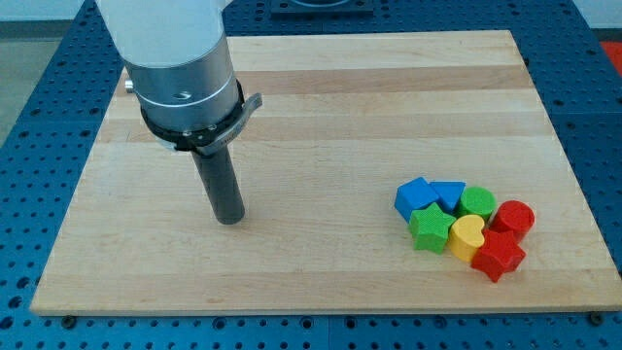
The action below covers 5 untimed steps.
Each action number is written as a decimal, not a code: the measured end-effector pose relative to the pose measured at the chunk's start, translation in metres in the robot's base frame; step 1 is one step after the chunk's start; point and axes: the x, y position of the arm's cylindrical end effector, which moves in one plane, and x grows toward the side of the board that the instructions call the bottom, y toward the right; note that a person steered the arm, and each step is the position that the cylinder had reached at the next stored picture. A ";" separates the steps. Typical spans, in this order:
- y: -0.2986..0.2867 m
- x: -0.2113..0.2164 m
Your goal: Move your arm to the group of blocks
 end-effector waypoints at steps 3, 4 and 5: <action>0.161 0.017; 0.173 0.018; 0.181 0.054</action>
